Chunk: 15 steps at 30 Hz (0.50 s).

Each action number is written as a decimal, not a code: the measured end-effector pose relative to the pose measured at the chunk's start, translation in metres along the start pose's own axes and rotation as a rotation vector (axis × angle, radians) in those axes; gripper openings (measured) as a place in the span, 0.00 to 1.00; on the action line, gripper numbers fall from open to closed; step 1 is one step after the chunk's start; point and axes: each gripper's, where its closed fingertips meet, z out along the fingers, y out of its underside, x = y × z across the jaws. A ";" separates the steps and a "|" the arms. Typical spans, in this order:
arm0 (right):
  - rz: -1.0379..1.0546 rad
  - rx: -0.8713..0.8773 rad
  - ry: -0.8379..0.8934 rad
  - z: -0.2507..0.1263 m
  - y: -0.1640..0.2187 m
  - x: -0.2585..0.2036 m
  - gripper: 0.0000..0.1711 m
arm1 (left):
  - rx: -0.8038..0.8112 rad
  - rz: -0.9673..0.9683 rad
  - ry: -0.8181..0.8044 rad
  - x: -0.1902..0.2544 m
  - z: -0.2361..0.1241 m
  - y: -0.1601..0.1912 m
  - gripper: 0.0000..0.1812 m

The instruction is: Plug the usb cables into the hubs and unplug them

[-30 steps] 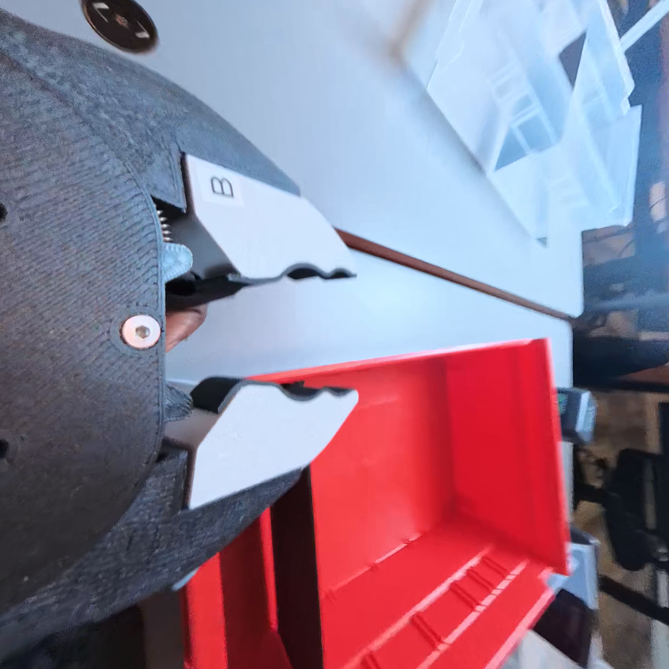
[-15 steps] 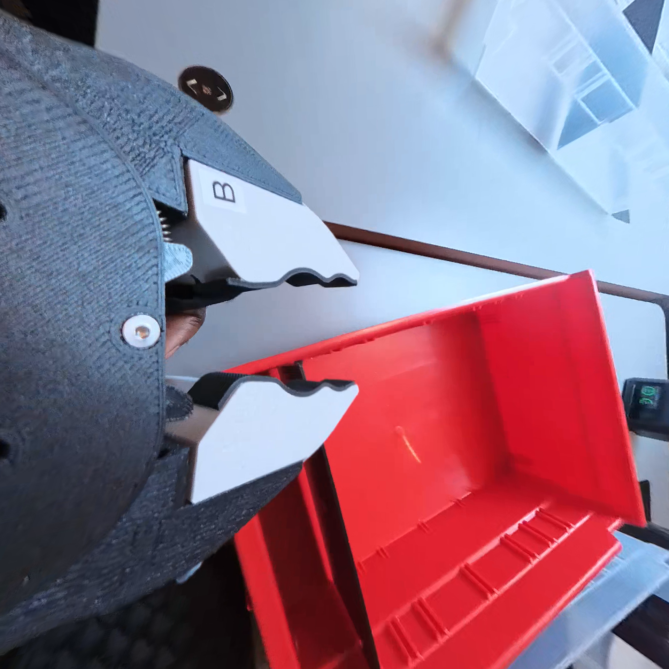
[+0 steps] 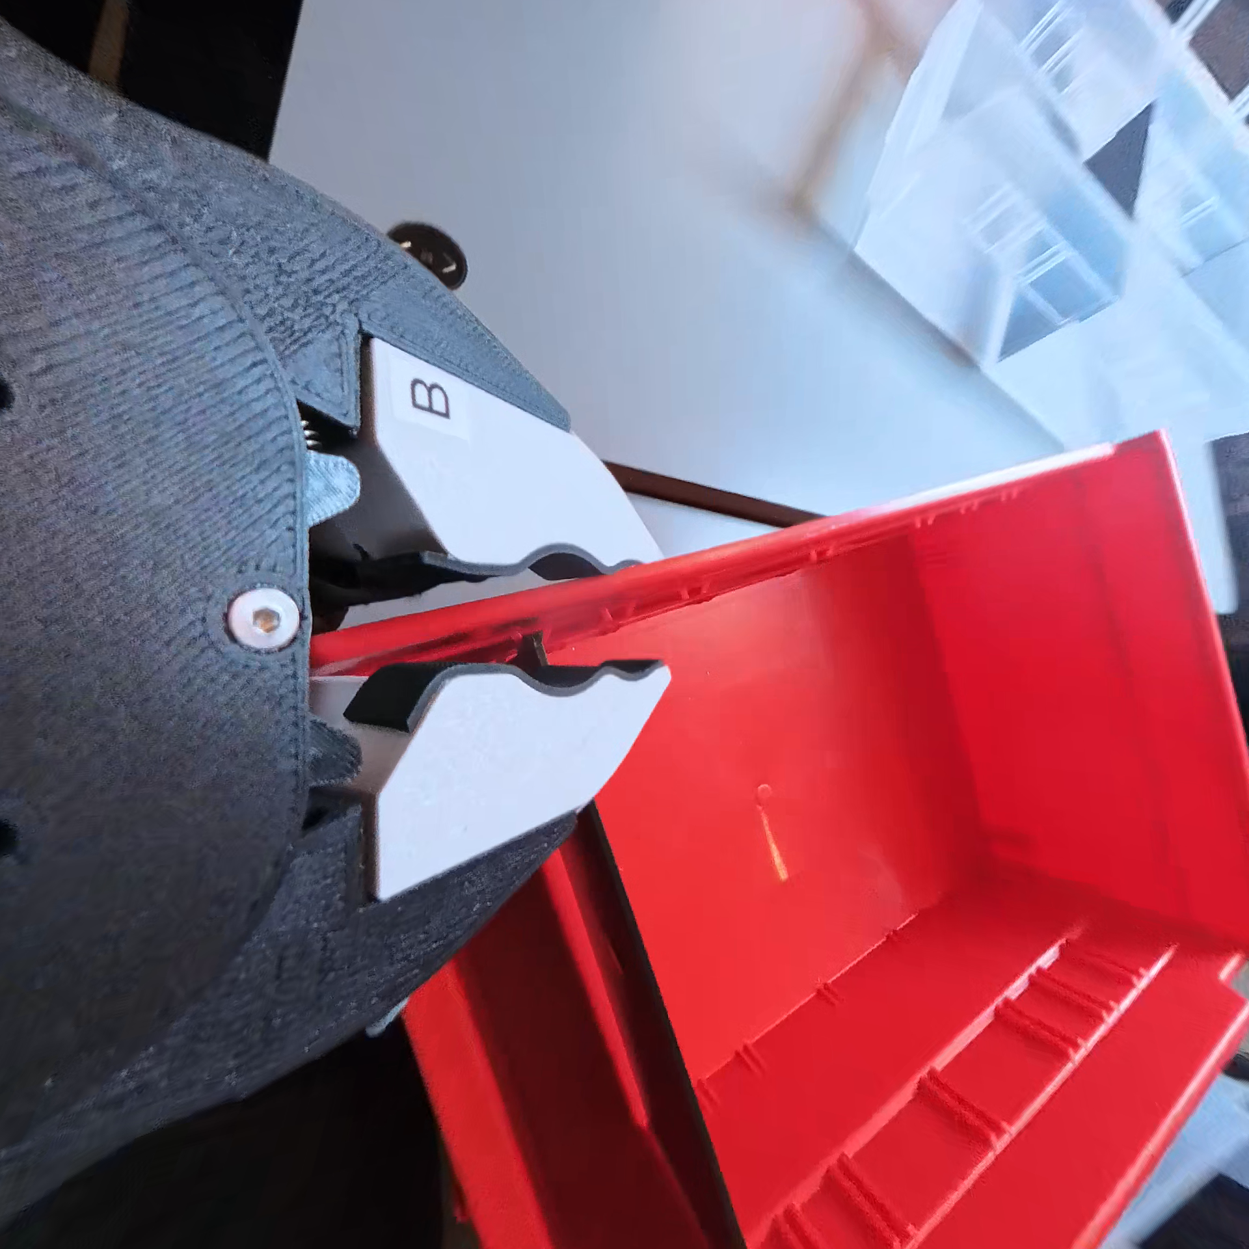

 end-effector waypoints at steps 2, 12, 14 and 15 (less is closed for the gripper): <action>-0.081 0.086 0.060 -0.017 -0.023 0.011 0.12 | 0.096 0.006 -0.018 0.004 -0.021 -0.023 0.12; -0.291 0.294 0.550 -0.193 -0.054 0.115 0.10 | 0.744 0.048 0.085 0.158 -0.098 -0.167 0.11; -0.286 0.268 0.645 -0.236 -0.037 0.131 0.10 | 0.746 0.084 0.184 0.211 -0.093 -0.178 0.12; -0.281 0.245 0.686 -0.256 -0.026 0.138 0.09 | 0.739 0.106 0.239 0.238 -0.089 -0.183 0.13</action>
